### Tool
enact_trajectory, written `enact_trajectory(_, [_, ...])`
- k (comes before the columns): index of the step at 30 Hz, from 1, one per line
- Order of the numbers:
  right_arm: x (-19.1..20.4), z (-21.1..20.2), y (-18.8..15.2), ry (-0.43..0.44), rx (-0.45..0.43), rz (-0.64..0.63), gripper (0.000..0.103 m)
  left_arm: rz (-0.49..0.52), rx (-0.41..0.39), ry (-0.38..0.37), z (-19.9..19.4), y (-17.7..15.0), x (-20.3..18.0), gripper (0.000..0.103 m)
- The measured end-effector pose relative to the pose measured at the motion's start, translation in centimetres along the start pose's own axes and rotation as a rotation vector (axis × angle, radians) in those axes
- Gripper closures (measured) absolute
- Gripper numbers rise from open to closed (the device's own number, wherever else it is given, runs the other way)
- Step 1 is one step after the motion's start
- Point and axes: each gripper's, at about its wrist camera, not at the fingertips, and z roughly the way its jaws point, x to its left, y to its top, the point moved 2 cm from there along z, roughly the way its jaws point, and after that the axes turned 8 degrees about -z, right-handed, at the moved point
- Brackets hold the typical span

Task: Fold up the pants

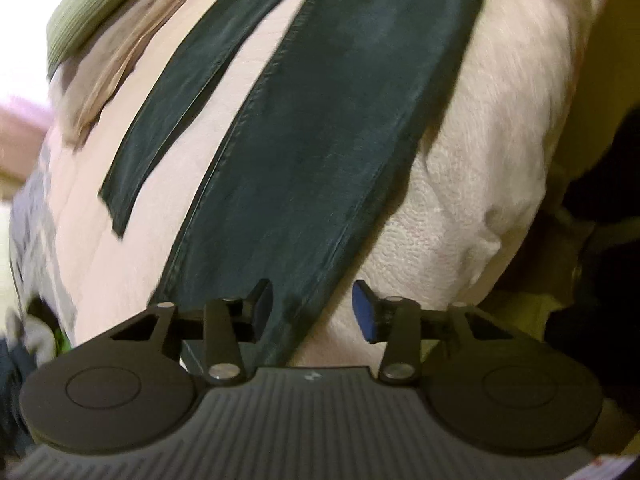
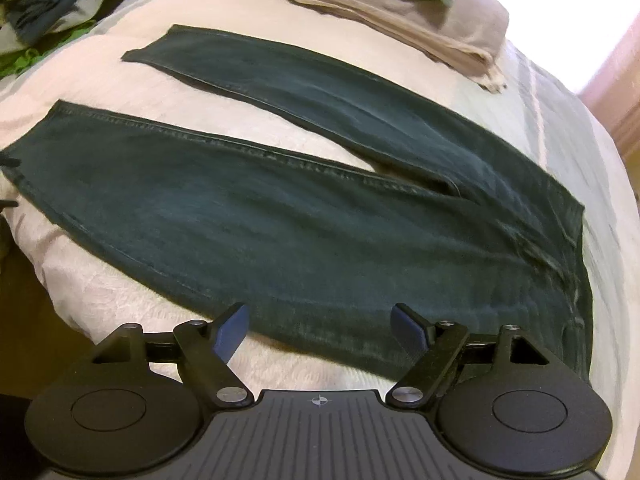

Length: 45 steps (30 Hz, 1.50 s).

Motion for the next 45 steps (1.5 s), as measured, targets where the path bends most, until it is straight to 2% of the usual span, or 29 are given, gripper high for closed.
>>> enact_trajectory(2, [0.0, 0.2, -0.2, 0.004, -0.019, -0.032, 0.027, 0.051, 0.004, 0.013, 1.1, 0.1, -0.3, 0.066])
enact_trajectory(4, [-0.3, 0.6, -0.7, -0.003, -0.027, -0.06, 0.027, 0.091, 0.021, -0.003, 2.1, 0.1, -0.4, 0.076])
enact_trajectory(5, [-0.7, 0.9, -1.2, -0.003, -0.027, -0.068, 0.027, 0.103, 0.023, -0.007, 2.1, 0.1, -0.4, 0.087])
enact_trajectory(6, [-0.9, 1.2, -1.6, -0.004, -0.023, -0.074, 0.027, 0.104, 0.026, -0.006, 1.9, 0.2, -0.3, 0.095])
enact_trajectory(8, [-1.9, 1.5, -2.9, -0.015, -0.01, -0.097, 0.027, 0.054, 0.03, -0.02, 1.1, 0.5, 0.8, 0.099])
enact_trajectory(12, [-4.3, 1.7, -6.0, -0.058, 0.006, -0.152, 0.027, -0.119, 0.04, -0.036, -1.0, 2.4, 4.1, 0.1])
enact_trajectory(17, [-8.7, 3.1, -10.8, -0.092, 0.021, -0.265, 0.027, -0.316, 0.073, -0.014, -2.7, 6.0, 7.6, 0.101])
enact_trajectory(20, [-11.1, 4.8, -13.7, -0.104, 0.022, -0.368, 0.027, -0.392, 0.104, 0.017, -3.6, 7.9, 8.5, 0.101])
enact_trajectory(24, [-13.6, 7.1, -17.5, -0.138, 0.011, -0.515, 0.029, -0.446, 0.15, 0.064, -4.4, 10.0, 9.1, 0.101])
enact_trajectory(27, [-15.5, 9.0, -20.3, -0.161, 0.022, -0.596, 0.044, -0.466, 0.193, 0.093, -4.6, 10.8, 9.1, 0.101])
enact_trajectory(30, [-17.7, 10.1, -22.5, -0.197, 0.012, -0.631, 0.046, -0.469, 0.234, 0.117, -4.5, 11.2, 8.7, 0.101])
enact_trajectory(35, [-19.7, 12.0, -25.0, -0.268, -0.032, -0.771, 0.047, -0.477, 0.284, 0.145, -4.1, 11.4, 8.2, 0.101])
enact_trajectory(36, [-20.1, 12.3, -25.1, -0.282, -0.039, -0.787, 0.05, -0.476, 0.289, 0.15, -4.1, 11.5, 8.2, 0.101])
enact_trajectory(39, [-21.0, 12.4, -24.9, -0.293, -0.029, -0.803, 0.078, -0.456, 0.302, 0.158, -4.4, 11.7, 8.3, 0.101])
enact_trajectory(41, [-21.6, 11.5, -24.5, -0.267, -0.025, -0.791, 0.085, -0.445, 0.303, 0.163, -4.8, 11.9, 8.6, 0.101])
enact_trajectory(43, [-21.7, 9.7, -24.0, -0.267, -0.025, -0.778, 0.097, -0.457, 0.295, 0.171, -5.5, 12.4, 9.3, 0.101])
enact_trajectory(45, [-23.0, 7.5, -22.6, -0.278, -0.032, -0.744, 0.103, -0.469, 0.274, 0.179, -6.6, 13.1, 10.3, 0.101])
